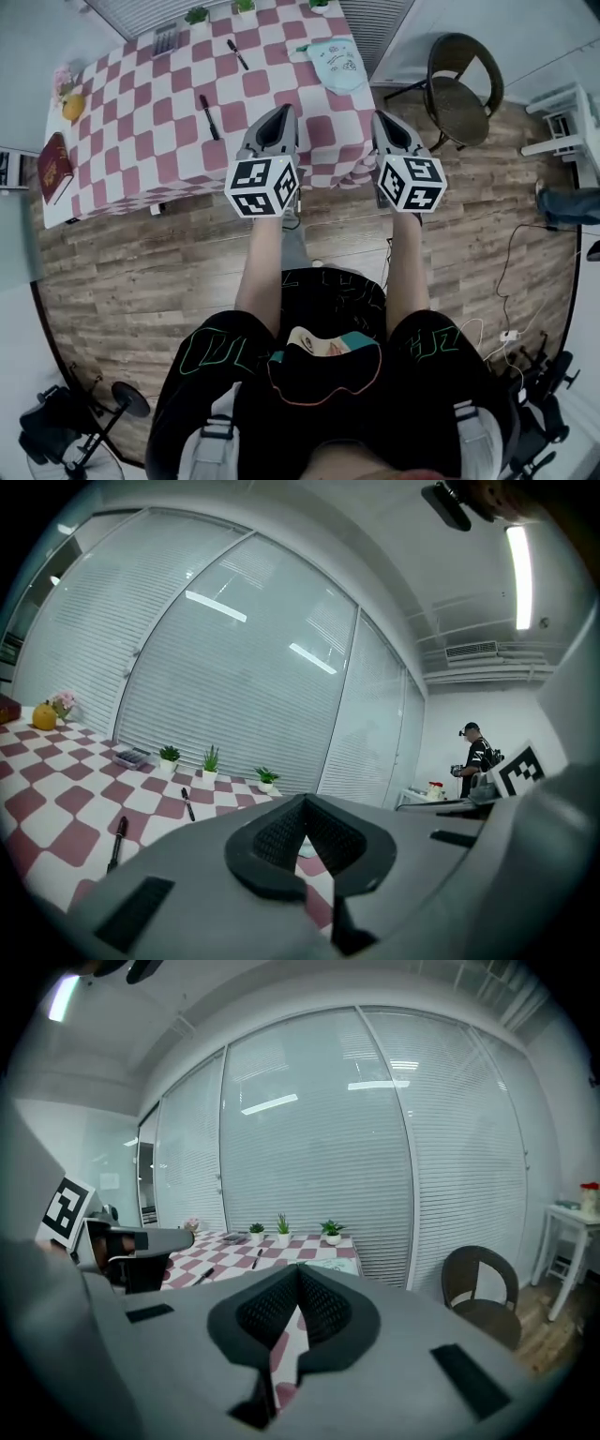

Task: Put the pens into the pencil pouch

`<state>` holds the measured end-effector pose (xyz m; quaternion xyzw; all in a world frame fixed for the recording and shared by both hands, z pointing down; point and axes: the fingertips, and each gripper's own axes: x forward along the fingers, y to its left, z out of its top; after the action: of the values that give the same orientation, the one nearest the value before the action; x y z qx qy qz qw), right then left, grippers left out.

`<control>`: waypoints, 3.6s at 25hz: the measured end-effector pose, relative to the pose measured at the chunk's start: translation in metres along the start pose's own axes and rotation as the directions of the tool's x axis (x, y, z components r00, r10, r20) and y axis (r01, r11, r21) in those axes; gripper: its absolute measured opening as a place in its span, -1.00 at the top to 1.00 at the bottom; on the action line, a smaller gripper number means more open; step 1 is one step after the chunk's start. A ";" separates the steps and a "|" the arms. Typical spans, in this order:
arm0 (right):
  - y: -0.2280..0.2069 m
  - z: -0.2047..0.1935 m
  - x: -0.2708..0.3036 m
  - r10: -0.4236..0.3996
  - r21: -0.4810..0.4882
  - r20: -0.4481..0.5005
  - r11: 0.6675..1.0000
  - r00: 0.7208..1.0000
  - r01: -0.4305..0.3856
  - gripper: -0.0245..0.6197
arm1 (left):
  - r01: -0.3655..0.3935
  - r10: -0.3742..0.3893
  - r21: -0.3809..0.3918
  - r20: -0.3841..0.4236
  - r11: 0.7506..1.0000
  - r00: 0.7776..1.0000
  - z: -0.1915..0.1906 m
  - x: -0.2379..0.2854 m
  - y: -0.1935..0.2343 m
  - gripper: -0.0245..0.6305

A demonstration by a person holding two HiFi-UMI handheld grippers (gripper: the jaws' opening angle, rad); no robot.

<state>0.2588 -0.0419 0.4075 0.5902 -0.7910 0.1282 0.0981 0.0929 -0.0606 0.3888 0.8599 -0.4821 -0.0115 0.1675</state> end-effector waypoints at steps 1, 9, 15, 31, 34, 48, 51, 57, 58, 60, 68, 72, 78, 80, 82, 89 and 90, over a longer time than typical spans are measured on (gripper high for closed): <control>-0.004 0.002 0.012 -0.004 -0.005 -0.012 1.000 1.000 0.004 0.91 | -0.001 0.001 -0.018 -0.003 1.000 1.000 -0.001 0.010 0.009 0.94; -0.015 0.020 0.122 -0.008 -0.067 -0.107 0.998 0.994 0.001 0.91 | -0.056 0.052 -0.094 -0.046 0.994 0.998 -0.007 0.072 0.102 0.94; -0.014 0.030 0.182 -0.015 -0.133 -0.191 0.991 0.981 -0.011 0.91 | -0.033 0.024 -0.152 -0.061 0.988 0.998 -0.005 0.103 0.138 0.94; -0.056 0.007 0.271 -0.046 -0.254 -0.483 0.963 0.874 -0.090 0.91 | 0.003 -0.030 -0.192 -0.134 0.981 0.991 -0.022 0.140 0.160 0.94; -0.063 -0.006 0.284 -0.032 -0.247 -0.540 0.961 0.841 -0.121 0.87 | 0.001 -0.027 -0.183 -0.139 0.983 0.990 -0.022 0.147 0.161 0.94; -0.077 -0.062 0.330 0.031 -0.127 -0.715 0.977 0.698 -0.174 0.47 | -0.048 0.011 -0.201 -0.181 0.978 0.984 -0.036 0.172 0.171 0.94; -0.081 -0.070 0.330 0.025 -0.124 -0.732 0.978 0.680 -0.169 0.47 | -0.050 0.012 -0.202 -0.184 0.978 0.983 -0.039 0.176 0.168 0.94; -0.079 -0.074 0.332 0.039 -0.099 -0.746 0.981 0.665 -0.169 0.71 | -0.068 0.028 -0.205 -0.188 0.976 0.982 -0.041 0.177 0.172 0.94; -0.079 -0.074 0.332 0.039 -0.100 -0.745 0.981 0.666 -0.169 0.80 | -0.068 0.029 -0.206 -0.188 0.976 0.982 -0.041 0.177 0.172 0.94; -0.078 -0.072 0.331 0.033 -0.108 -0.739 0.980 0.672 -0.166 0.86 | -0.066 0.028 -0.204 -0.188 0.977 0.982 -0.041 0.177 0.171 0.94; -0.070 -0.046 0.319 0.049 -0.086 -0.659 0.987 0.751 -0.139 0.90 | -0.058 0.021 -0.203 -0.182 0.977 0.983 -0.040 0.171 0.166 0.94; -0.062 -0.026 0.308 0.074 -0.069 -0.580 0.988 0.811 -0.140 0.90 | -0.050 0.019 -0.194 -0.159 0.980 0.987 -0.034 0.166 0.163 0.94; -0.041 0.002 0.285 0.170 -0.044 -0.451 0.976 0.876 -0.212 0.90 | -0.039 0.018 -0.173 -0.123 0.984 0.992 -0.024 0.158 0.158 0.94; -0.033 0.013 0.277 0.200 -0.043 -0.398 0.971 0.895 -0.236 0.90 | -0.035 0.015 -0.165 -0.116 0.986 0.993 -0.018 0.154 0.158 0.94; -0.022 0.027 0.270 0.243 -0.046 -0.334 0.961 0.911 -0.273 0.90 | -0.030 0.014 -0.153 -0.107 0.988 0.994 -0.011 0.150 0.159 0.94; 0.030 0.073 0.248 0.437 -0.135 -0.106 0.884 0.893 -0.448 0.90 | -0.065 0.059 -0.108 -0.064 0.992 0.996 0.012 0.126 0.187 0.94; 0.037 0.079 0.246 0.464 -0.149 -0.080 0.870 0.882 -0.471 0.90 | -0.073 0.068 -0.098 -0.054 0.993 0.996 0.018 0.122 0.194 0.94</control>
<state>0.1532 -0.2804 0.4045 0.3687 -0.9156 0.0951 0.1290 -0.0045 -0.2601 0.4475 0.8329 -0.5067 -0.0079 0.2225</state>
